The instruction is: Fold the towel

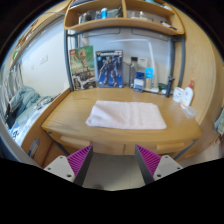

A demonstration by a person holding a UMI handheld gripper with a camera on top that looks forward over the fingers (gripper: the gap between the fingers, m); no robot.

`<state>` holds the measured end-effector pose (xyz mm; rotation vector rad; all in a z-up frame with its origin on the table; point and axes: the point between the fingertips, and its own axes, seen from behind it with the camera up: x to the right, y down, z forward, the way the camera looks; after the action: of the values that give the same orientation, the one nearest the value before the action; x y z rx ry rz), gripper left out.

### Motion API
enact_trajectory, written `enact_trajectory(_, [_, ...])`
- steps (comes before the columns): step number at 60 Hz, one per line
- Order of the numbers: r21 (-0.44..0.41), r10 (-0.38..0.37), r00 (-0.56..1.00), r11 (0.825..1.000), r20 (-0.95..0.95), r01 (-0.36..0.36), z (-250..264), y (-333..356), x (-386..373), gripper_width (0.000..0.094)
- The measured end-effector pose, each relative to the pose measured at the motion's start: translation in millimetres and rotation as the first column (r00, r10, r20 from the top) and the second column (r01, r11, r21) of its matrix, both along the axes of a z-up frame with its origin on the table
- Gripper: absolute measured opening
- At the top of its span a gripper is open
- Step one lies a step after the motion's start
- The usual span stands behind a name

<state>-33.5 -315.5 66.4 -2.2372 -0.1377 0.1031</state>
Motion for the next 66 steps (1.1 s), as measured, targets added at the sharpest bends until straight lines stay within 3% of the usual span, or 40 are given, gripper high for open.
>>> enact_trajectory(14, [-0.039, 0.043, 0.999, 0.998, 0.005, -0.042, -35.7, 116.1, -89.1, 0.0865])
enact_trajectory(29, [-0.1, -0.029, 0.999, 0.994, 0.044, 0.033, -73.6, 222.2, -115.5, 0.0746])
enact_trajectory(35, [-0.076, -0.04, 0.995, 0.996, 0.096, 0.047, -79.3, 242.8, -110.0, 0.0598])
enact_trajectory(43, [-0.064, -0.014, 0.993, 0.998, 0.115, 0.021, -80.5, 248.8, -113.7, 0.048])
enact_trajectory(49, [-0.037, -0.005, 0.986, 0.999, 0.164, 0.012, -80.1, 251.8, -101.6, 0.0095])
enact_trajectory(53, [-0.045, 0.008, 0.986, 0.999, 0.169, 0.0, -79.2, 251.0, -103.4, 0.0041])
enact_trajectory(59, [-0.086, 0.024, 0.993, 0.996, 0.115, -0.014, -74.8, 248.1, -105.4, 0.004])
enact_trajectory(66, [-0.06, -0.007, 1.0, 0.998, 0.008, 0.007, -23.1, 259.0, -98.0, 0.0039])
